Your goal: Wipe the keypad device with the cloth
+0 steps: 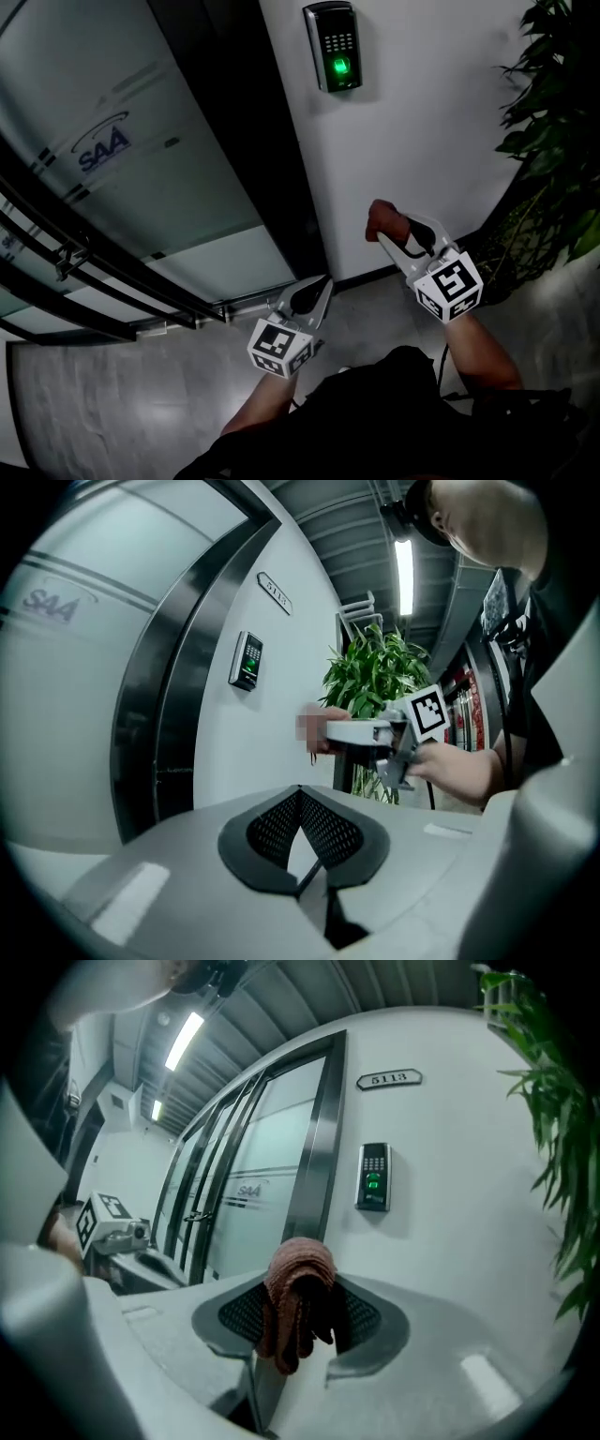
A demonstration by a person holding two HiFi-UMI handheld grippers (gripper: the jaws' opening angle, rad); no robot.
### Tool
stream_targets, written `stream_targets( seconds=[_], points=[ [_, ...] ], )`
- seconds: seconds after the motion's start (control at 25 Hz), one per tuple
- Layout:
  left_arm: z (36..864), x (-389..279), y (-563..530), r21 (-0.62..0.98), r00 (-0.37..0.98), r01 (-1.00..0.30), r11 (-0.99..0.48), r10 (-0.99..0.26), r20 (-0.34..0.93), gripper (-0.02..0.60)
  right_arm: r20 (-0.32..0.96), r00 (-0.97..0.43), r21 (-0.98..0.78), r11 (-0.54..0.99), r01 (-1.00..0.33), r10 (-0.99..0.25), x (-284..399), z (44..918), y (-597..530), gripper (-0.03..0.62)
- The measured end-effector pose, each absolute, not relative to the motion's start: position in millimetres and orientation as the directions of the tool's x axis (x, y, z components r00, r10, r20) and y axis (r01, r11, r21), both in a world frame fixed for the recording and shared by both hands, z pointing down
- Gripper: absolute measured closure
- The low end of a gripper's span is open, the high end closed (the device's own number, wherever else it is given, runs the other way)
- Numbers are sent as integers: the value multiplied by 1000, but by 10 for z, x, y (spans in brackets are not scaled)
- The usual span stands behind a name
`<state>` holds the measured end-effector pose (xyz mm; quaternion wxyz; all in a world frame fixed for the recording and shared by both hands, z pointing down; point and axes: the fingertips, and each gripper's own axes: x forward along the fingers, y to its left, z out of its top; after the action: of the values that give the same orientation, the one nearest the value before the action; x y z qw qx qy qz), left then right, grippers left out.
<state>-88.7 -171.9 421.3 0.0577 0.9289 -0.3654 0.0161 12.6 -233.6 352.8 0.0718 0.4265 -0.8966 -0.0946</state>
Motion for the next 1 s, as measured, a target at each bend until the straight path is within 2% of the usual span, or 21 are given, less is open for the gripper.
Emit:
stream_targets(
  seconds=[0.28,0.52,1.0],
  points=[
    [4251,-1015,-1857,101,703,-711,-696,-709,61,566,-93,-580,427,493,-758,-810,127,2367,-3101,445],
    [4299,-985,-1933,112,672,-739,-664,-737,72,566,-201,-550,525,385,-759,-811,25,1431,-3629,445],
    [4274,-1005,-2056,121,601,-796,-593,-797,51,566,-247,-486,571,279,-772,-839,-148,656,-4302,445]
  ],
)
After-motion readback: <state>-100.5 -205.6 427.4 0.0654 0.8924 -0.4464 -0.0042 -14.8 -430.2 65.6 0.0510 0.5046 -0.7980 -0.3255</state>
